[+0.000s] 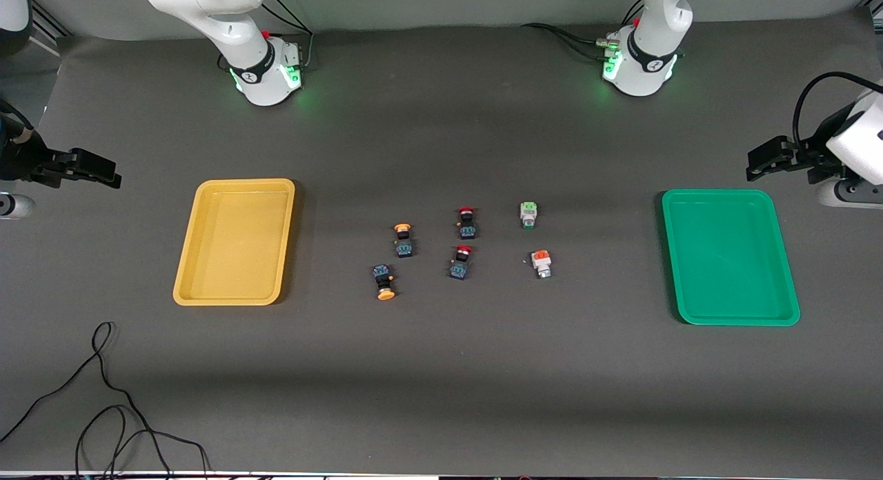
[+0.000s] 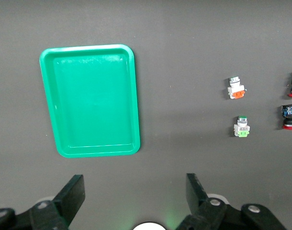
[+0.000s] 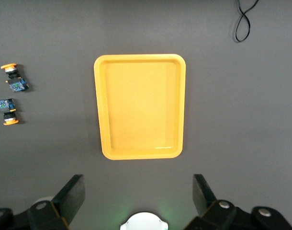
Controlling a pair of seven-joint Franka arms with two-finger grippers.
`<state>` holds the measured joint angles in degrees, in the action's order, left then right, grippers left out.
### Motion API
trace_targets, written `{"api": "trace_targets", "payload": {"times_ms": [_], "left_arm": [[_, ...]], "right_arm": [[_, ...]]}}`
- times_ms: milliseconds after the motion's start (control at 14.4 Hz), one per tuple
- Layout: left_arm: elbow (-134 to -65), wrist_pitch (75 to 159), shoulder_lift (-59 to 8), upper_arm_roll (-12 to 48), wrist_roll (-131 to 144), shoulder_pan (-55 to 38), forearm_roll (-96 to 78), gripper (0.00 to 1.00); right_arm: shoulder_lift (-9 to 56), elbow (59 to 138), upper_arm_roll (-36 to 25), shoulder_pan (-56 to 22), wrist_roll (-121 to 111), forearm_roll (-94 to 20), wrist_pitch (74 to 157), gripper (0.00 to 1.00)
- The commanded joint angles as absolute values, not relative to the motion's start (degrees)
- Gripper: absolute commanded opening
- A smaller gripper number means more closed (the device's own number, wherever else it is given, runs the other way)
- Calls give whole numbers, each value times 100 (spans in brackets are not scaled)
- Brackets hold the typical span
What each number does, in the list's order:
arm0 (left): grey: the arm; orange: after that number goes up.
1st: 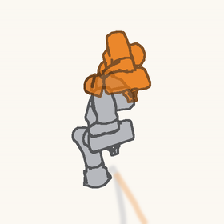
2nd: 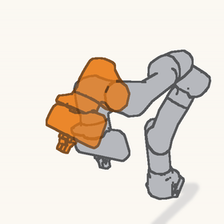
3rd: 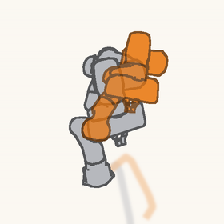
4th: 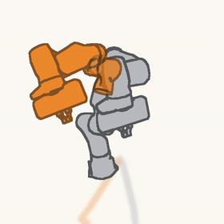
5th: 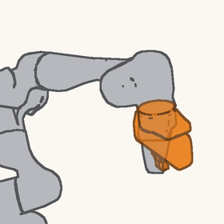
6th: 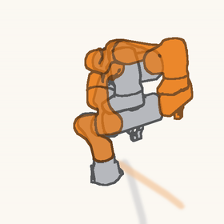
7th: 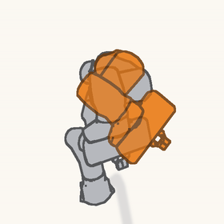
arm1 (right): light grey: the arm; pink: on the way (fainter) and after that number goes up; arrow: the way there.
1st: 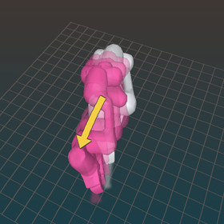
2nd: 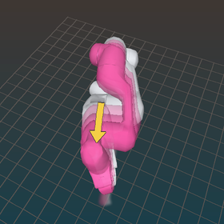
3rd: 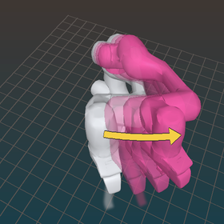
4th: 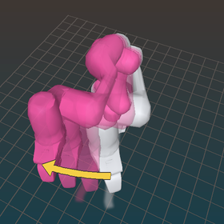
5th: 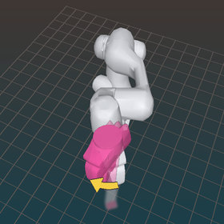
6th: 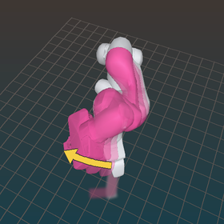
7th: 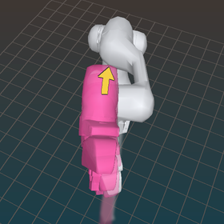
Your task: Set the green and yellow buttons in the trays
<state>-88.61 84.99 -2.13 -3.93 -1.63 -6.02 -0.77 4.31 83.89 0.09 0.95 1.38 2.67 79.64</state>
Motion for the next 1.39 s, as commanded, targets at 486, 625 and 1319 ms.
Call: {"api": "trace_targets", "payload": {"times_ms": [486,625,1319], "left_arm": [[-8763,8473,-202,-413,-272,-615,-70,95],[-8763,8464,-202,-404,-272,-615,-62,95],[-8737,8481,-228,-378,-255,-677,-44,97]], "right_arm": [[483,8244,53,-70,44,124,7726,100],[492,8235,53,-79,61,-87,7726,100],[817,8183,70,-957,1350,-219,7971,100]]}}
